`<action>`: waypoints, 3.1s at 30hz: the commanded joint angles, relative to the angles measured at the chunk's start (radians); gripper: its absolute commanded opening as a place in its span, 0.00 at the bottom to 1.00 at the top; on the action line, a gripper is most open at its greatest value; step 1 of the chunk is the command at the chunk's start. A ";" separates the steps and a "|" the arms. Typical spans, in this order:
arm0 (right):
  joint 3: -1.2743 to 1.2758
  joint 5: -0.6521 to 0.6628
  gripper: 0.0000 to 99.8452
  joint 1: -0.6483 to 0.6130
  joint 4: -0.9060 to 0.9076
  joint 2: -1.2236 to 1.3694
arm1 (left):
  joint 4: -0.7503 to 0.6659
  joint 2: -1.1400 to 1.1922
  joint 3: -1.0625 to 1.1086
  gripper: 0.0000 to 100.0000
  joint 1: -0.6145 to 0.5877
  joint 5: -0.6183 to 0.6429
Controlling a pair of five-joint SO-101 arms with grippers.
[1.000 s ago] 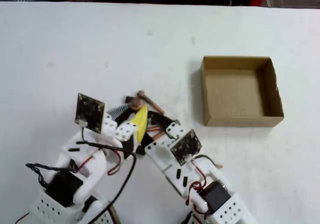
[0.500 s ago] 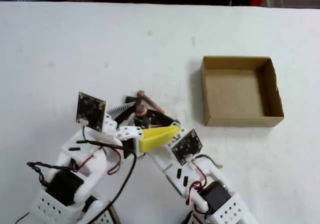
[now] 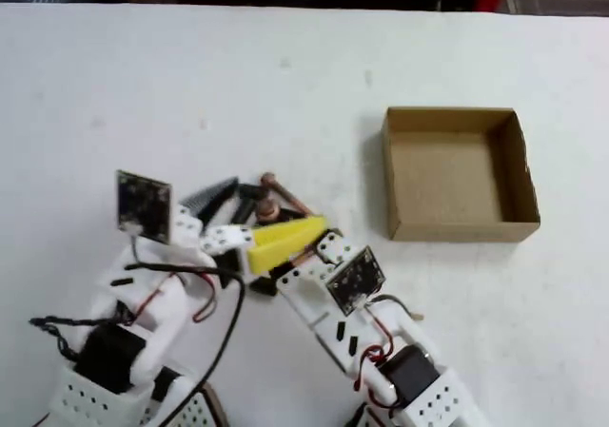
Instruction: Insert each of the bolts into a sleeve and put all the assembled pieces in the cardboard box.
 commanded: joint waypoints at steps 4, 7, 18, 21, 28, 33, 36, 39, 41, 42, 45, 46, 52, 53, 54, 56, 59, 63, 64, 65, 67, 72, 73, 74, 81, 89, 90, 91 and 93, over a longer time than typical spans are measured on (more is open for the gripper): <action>0.009 -0.002 0.02 0.007 0.016 -0.012 | -0.037 -0.015 -0.061 0.47 -0.143 0.003; 0.009 0.002 0.02 0.007 0.038 -0.012 | -0.031 -0.016 -0.061 0.47 -0.240 0.005; 0.009 0.002 0.02 0.015 0.065 -0.012 | 0.166 -0.371 -0.044 0.20 -0.383 -0.005; 0.009 0.002 0.02 0.064 0.065 -0.012 | 0.176 -0.389 -0.026 0.08 -0.406 -0.005; 0.009 0.002 0.02 0.223 0.064 -0.013 | 0.176 -0.380 0.106 0.04 -0.458 -0.038; 0.009 0.002 0.02 0.308 0.061 -0.013 | 0.198 -0.380 0.270 0.04 -0.458 -0.180; 0.005 0.002 0.02 0.346 0.059 -0.013 | 0.249 -0.380 0.336 0.04 -0.456 -0.206; -0.008 0.003 0.02 0.392 0.062 -0.013 | 0.295 -0.380 0.382 0.02 -0.455 -0.253; -0.035 0.003 0.02 0.421 0.076 -0.013 | 0.318 -0.380 0.400 0.02 -0.456 -0.287; -0.055 0.003 0.02 0.437 0.096 -0.013 | 0.327 -0.380 0.410 0.02 -0.456 -0.301; -0.127 0.003 0.02 0.475 0.199 -0.013 | 0.359 -0.380 0.439 0.02 -0.456 -0.324; -0.157 0.003 0.02 0.489 0.240 -0.013 | 0.365 -0.380 0.448 0.02 -0.456 -0.331; -0.364 0.003 0.02 0.529 0.458 -0.010 | 0.367 -0.380 0.534 0.02 -0.458 -0.331; -0.399 0.003 0.02 0.530 0.486 -0.008 | 0.368 -0.380 0.548 0.02 -0.458 -0.331; -0.433 0.003 0.02 0.533 0.506 -0.004 | 0.368 -0.380 0.562 0.02 -0.458 -0.331; -0.503 0.003 0.02 0.533 0.538 0.039 | 0.371 -0.377 0.585 0.02 -0.458 -0.331; -0.608 0.003 0.02 0.558 0.556 0.191 | 0.427 -0.378 0.583 0.02 -0.458 -0.330; -0.770 0.003 0.02 0.648 0.556 0.487 | 0.439 -0.378 0.583 0.02 -0.460 -0.328; -0.813 0.003 0.02 0.671 0.558 0.564 | 0.439 -0.378 0.583 0.02 -0.458 -0.327; -0.855 0.003 0.02 0.697 0.559 0.642 | 0.439 -0.378 0.583 0.02 -0.458 -0.325; -0.933 0.003 0.02 0.746 0.561 0.789 | 0.439 -0.378 0.583 0.02 -0.458 -0.325; -1.102 0.005 0.02 0.805 0.558 1.136 | 0.439 -0.378 0.583 0.02 -0.458 -0.330; -1.131 0.005 0.02 0.805 0.558 1.199 | 0.439 -0.378 0.583 0.02 -0.458 -0.330; -1.160 0.005 0.02 0.805 0.558 1.257 | 0.439 -0.378 0.583 0.02 -0.458 -0.330; -1.341 0.005 0.02 0.803 0.582 1.593 | 0.439 -0.378 0.583 0.02 -0.458 -0.330; -1.611 0.074 0.02 0.802 0.739 1.883 | 0.439 -0.378 0.583 0.02 -0.458 -0.331; -1.643 0.077 0.02 0.802 0.750 1.917 | 0.439 -0.378 0.583 0.02 -0.458 -0.331; -1.671 0.080 0.02 0.802 0.754 1.949 | 0.439 -0.378 0.583 0.02 -0.458 -0.331; -1.723 0.080 0.02 0.802 0.757 2.009 | 0.439 -0.378 0.583 0.02 -0.458 -0.331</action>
